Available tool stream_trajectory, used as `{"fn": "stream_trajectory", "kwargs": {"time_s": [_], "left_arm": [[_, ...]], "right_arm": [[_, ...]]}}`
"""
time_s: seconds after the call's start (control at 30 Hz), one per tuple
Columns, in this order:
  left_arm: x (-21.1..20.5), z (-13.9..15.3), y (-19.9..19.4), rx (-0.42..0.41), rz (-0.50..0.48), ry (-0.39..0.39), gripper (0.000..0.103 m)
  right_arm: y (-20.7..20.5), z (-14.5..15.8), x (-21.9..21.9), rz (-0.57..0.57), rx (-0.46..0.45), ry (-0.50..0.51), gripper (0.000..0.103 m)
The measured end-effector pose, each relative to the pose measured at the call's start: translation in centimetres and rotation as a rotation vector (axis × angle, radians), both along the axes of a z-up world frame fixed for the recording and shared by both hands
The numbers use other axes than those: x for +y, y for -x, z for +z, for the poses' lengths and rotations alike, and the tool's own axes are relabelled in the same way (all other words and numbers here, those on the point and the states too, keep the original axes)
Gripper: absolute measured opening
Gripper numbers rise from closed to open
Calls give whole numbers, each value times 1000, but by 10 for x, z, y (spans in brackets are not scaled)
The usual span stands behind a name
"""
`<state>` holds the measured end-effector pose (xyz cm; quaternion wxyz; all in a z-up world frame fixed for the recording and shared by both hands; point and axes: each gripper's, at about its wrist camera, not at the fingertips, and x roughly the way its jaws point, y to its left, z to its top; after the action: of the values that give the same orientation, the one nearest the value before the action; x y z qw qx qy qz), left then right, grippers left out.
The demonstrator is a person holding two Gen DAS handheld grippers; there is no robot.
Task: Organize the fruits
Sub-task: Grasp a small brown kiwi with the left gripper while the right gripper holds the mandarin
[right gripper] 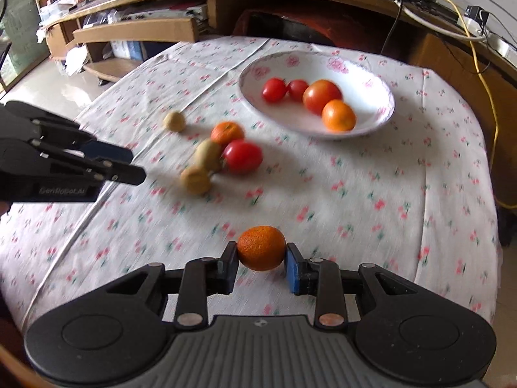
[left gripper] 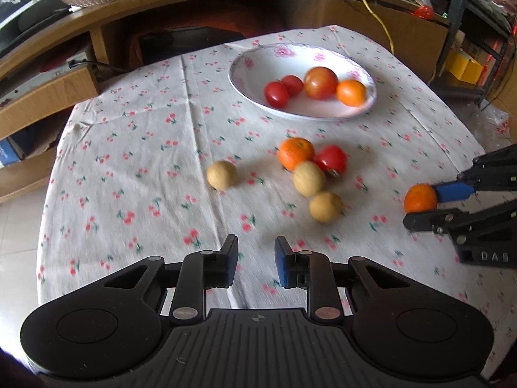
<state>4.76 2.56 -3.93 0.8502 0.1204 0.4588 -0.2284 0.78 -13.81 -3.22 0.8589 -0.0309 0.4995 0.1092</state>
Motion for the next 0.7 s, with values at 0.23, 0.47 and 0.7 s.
{"fn": "stream_trajectory", "kwargs": {"time_s": [0.23,0.47,0.7], "left_arm": [[1,0,12,-14,-9,-3,35],[4,3,-32,-72,77,17,40],[-14,-18,-61,-81,95,10,45]], "right_arm": [[23,-3,13,13,7,25,31],[12,-6,12,-3,2,2,31],[2,-8,9,-4,-8,-16,31]]}}
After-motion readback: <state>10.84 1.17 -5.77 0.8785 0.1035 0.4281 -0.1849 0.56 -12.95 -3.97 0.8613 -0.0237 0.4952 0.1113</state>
